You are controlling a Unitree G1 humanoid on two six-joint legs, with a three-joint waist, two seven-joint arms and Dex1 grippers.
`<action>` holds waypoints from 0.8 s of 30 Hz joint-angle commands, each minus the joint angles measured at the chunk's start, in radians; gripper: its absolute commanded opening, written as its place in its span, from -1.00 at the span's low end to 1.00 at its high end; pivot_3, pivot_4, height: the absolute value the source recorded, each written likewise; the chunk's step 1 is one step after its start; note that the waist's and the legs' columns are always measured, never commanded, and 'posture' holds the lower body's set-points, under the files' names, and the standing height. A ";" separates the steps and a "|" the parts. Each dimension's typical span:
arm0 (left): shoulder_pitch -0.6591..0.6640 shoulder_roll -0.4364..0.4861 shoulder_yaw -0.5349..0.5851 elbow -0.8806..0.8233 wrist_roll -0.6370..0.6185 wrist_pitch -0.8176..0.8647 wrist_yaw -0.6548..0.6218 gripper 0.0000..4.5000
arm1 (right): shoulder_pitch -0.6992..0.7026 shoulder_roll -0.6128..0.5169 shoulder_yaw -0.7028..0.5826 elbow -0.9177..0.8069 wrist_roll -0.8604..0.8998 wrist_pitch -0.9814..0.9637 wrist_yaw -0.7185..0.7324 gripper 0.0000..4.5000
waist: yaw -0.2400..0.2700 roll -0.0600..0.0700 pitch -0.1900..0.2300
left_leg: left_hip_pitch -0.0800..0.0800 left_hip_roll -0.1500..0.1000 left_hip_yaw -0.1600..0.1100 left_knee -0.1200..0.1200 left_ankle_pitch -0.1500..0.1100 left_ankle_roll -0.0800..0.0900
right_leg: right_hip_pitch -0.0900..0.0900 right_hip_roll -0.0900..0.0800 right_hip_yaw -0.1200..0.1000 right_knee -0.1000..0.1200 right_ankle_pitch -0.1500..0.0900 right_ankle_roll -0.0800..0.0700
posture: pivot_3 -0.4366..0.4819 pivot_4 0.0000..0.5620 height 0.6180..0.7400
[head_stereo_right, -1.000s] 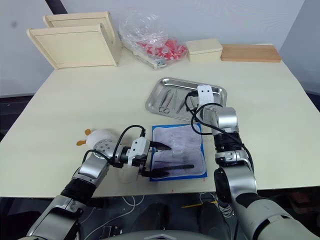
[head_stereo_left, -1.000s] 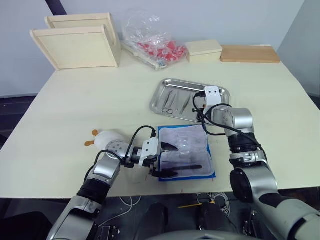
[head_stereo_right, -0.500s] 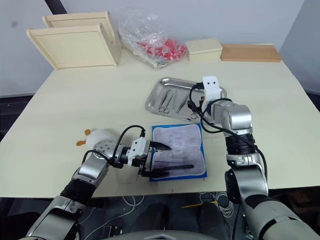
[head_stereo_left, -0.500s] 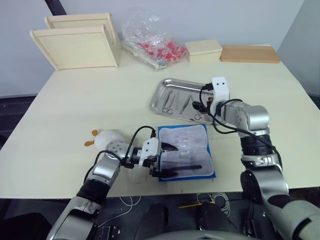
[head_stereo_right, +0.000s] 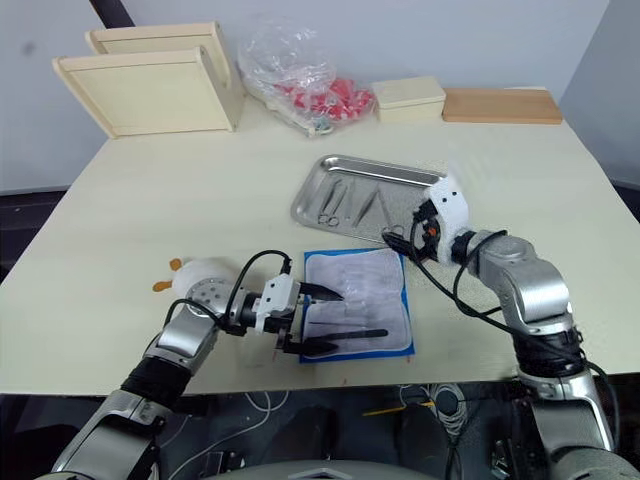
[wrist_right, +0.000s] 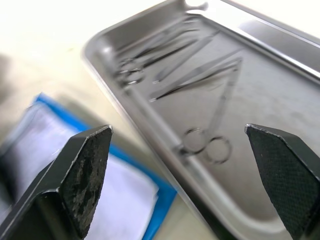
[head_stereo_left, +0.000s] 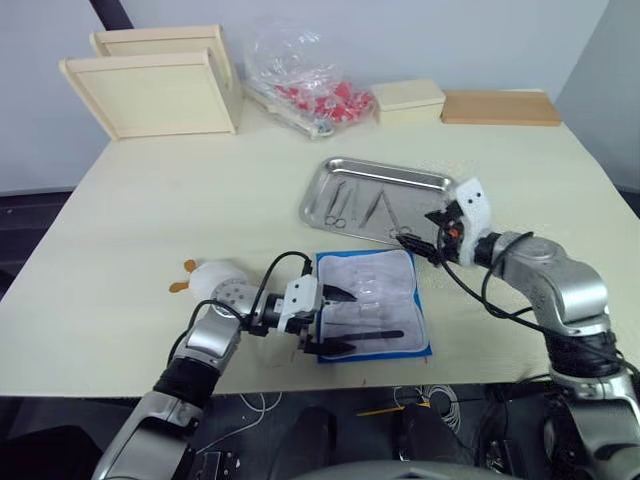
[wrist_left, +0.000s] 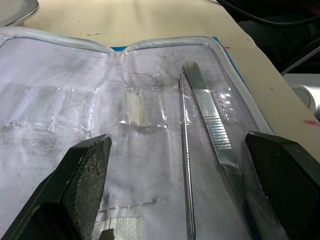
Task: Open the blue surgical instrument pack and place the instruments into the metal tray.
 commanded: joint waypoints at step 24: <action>0.051 0.039 -0.034 0.005 0.038 0.017 -0.017 1.00 | 0.305 -0.444 -0.310 -0.083 0.419 -0.435 0.774 0.98 | 0.001 -0.002 0.002 | 0.001 0.003 0.002 -0.001 0.000 0.000 | 0.002 0.002 0.001 -0.004 0.000 0.000 | -0.05 -0.47 1.00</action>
